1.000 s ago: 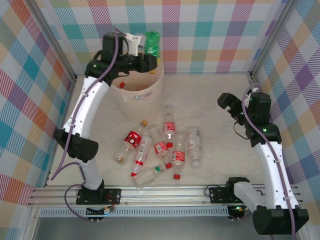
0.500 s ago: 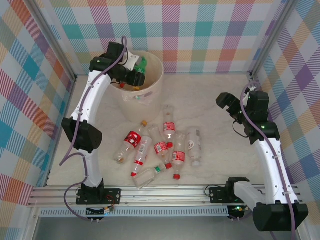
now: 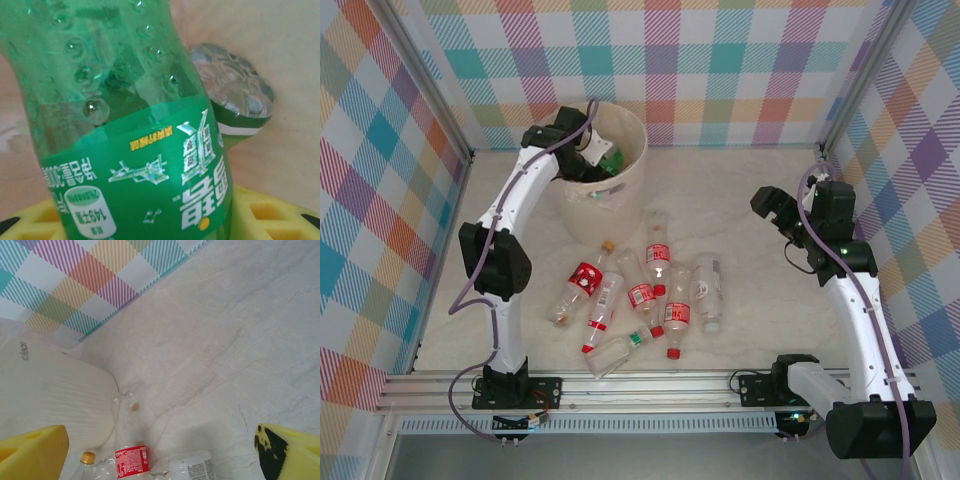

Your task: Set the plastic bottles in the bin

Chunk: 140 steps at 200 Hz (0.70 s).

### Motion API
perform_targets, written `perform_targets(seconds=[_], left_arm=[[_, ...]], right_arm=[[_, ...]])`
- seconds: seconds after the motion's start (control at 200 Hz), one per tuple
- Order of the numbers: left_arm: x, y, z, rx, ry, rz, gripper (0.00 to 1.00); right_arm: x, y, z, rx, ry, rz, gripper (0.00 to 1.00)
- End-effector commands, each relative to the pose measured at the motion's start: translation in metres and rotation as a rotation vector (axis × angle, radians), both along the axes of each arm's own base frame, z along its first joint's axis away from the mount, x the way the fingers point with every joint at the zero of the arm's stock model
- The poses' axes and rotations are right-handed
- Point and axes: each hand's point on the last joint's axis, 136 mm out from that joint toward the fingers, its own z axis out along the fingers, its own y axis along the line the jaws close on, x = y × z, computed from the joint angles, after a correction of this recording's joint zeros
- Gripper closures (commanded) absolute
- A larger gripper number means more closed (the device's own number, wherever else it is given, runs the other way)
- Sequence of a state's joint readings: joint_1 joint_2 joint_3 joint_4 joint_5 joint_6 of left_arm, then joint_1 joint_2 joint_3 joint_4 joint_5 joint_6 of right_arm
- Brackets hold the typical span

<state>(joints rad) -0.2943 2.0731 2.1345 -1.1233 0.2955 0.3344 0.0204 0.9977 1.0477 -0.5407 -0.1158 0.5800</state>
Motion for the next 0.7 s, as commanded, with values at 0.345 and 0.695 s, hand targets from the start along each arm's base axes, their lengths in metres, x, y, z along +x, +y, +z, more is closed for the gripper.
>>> perform_targets(seconds=[0.345, 0.695], left_arm=[[0.001, -0.005, 0.022, -0.023, -0.07, -0.025, 0.07], [0.007, 0.01, 0.075, -0.011, -0.213, 0.068, 0.0]], right_arm=[[0.002, 0.002, 0.0, -0.012, -0.015, 0.024, 0.04], [0.009, 0.018, -0.01, 0.014, 0.032, 0.118, 0.01]])
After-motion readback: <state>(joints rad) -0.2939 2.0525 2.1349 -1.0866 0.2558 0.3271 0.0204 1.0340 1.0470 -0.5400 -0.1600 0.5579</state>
